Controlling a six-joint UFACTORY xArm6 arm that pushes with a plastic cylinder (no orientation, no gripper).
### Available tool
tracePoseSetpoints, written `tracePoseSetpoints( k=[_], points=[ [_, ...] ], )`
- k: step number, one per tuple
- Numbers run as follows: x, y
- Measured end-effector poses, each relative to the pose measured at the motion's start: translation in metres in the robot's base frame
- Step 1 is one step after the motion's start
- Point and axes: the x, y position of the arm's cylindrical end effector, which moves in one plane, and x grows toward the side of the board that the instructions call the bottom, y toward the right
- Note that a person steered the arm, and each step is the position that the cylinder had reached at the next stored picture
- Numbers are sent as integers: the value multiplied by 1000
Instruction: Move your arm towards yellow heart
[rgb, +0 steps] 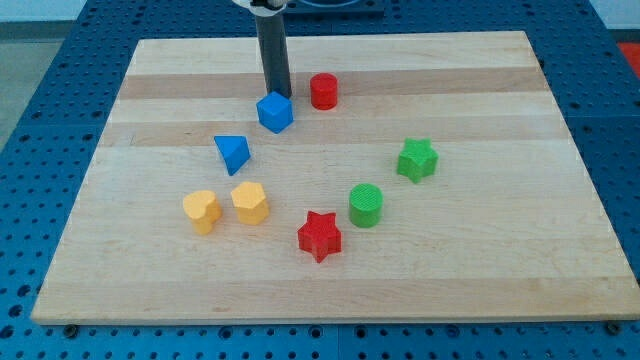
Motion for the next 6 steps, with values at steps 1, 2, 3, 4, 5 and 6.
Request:
tracePoseSetpoints(
  k=[1,2,3,4,5,6],
  points=[
    [0,0],
    [-10,-19],
    [0,-61],
    [18,-102],
    [37,-136],
    [69,-166]
  ],
)
